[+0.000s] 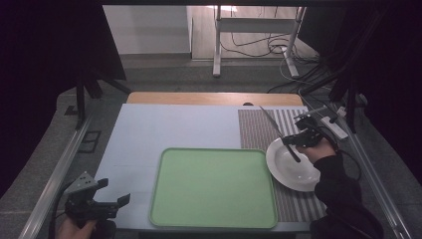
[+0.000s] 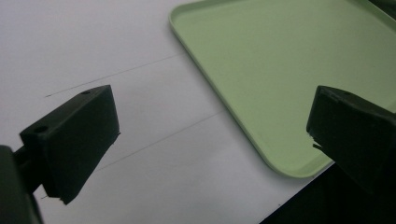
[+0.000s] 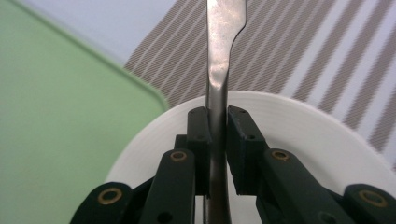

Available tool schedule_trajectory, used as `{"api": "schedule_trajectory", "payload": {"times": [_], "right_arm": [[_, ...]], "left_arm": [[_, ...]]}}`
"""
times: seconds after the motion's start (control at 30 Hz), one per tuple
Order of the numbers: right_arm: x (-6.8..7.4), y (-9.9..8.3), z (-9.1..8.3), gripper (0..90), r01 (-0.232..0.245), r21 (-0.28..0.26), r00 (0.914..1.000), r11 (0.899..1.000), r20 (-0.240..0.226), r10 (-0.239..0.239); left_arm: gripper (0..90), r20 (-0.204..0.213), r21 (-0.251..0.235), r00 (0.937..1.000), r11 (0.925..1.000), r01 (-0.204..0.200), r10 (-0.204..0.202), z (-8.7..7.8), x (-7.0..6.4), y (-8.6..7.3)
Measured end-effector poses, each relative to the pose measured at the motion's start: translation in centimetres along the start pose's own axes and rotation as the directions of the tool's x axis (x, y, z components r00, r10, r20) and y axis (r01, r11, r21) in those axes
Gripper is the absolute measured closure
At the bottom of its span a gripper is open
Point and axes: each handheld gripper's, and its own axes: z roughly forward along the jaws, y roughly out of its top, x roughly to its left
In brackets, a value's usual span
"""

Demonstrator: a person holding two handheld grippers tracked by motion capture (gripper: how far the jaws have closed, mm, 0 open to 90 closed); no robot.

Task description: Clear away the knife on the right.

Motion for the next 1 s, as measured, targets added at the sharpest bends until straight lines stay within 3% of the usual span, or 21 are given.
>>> {"api": "schedule_trajectory", "payload": {"times": [0.53, 1.0], "right_arm": [[6.4, -1.9, 0.4, 80.5, 0.107, 0.031, 0.9920, 0.994, -0.071, -0.104], [11.6, -3.9, 1.6, 80.5, 0.201, 0.090, 0.9736, 0.976, -0.128, -0.189]], "left_arm": [[2.3, 0.002, -0.001, 1.0000, 1.0000, 0.001, -0.001, 0.0, 0.0, 0.0], [2.3, 0.001, -0.001, 1.0000, 1.0000, 0.003, -0.003, 0.0, 0.0, 0.0]]}}
